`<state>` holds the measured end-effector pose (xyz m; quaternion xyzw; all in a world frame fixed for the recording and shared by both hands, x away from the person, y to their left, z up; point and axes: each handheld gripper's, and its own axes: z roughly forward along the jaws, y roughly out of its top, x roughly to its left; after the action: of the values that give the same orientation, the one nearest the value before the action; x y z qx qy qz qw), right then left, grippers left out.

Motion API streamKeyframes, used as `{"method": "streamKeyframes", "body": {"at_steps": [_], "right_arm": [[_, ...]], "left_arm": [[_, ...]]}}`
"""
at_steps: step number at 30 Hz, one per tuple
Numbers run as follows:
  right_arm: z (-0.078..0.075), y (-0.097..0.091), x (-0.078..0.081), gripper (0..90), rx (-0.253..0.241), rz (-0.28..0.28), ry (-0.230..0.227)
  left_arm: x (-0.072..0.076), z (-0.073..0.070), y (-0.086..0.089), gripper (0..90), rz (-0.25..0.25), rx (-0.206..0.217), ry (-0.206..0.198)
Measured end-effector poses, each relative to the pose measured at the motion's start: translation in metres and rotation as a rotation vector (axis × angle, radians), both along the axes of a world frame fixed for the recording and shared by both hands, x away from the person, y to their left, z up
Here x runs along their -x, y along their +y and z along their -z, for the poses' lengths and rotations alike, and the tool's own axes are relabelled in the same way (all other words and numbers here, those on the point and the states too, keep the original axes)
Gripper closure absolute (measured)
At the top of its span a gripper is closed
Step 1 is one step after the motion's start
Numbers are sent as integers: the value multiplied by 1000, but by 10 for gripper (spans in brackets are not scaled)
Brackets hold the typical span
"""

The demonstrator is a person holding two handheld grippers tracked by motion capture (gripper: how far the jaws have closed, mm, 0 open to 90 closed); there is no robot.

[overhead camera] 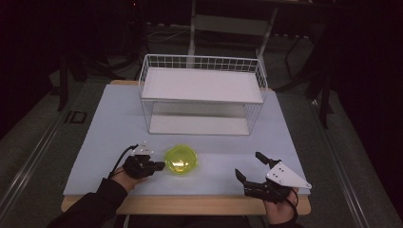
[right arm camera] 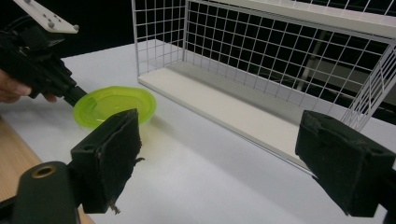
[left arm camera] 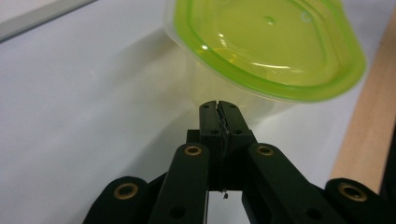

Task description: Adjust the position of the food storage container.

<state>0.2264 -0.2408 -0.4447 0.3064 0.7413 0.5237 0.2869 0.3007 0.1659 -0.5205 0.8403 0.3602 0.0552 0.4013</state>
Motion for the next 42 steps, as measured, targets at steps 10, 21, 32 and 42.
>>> {"method": "streamKeyframes", "body": {"at_steps": [10, 21, 32, 42], "right_arm": [[0, 0, 0, 139, 3, 0, 0], [0, -1, 0, 140, -2, 1, 2], [1, -2, 0, 140, -2, 3, 6], [1, -2, 0, 141, 0, 1, 7]], "left_arm": [[-5, 3, -14, 900, 17, 5, 16], [-5, 6, -48, 900, 79, 31, 46], [-7, 11, -77, 900, 121, 46, 62], [-8, 11, -94, 900, 144, 61, 64]]}}
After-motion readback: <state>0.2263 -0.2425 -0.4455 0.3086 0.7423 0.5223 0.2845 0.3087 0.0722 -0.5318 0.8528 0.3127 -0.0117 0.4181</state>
